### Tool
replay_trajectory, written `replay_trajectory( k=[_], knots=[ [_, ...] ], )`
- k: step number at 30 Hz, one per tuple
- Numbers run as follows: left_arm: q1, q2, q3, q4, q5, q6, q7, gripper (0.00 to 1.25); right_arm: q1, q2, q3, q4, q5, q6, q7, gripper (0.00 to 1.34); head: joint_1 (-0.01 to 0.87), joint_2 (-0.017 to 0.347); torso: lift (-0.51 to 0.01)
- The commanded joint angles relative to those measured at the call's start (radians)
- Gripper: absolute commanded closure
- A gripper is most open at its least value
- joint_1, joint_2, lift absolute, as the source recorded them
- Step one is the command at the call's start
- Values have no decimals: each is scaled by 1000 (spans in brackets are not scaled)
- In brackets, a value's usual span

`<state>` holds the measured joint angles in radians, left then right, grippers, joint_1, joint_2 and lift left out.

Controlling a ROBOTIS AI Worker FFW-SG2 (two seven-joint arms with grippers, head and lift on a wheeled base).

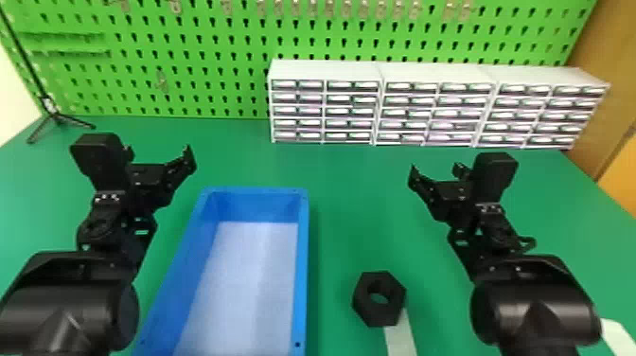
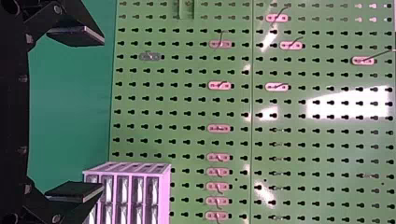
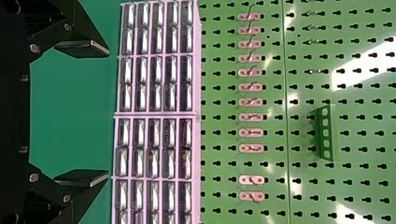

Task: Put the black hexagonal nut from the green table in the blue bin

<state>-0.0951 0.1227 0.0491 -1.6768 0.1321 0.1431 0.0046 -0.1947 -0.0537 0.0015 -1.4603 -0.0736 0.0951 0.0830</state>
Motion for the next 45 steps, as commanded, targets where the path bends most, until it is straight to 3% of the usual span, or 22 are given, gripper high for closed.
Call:
replay_trajectory(
  k=[1,32,45],
  knots=[
    [0,0,0,0,1,0,0,179,0,0,0,0,0,0,0,355,683,28,-96],
    [2,0,2,-1,1,0,0,179,6,-5,-6,-17,-6,17,1,355,683,28,-96],
    [3,0,5,0,3,-5,0,179,70,-6,-12,-137,-18,155,9,352,683,28,-96]
  ],
)
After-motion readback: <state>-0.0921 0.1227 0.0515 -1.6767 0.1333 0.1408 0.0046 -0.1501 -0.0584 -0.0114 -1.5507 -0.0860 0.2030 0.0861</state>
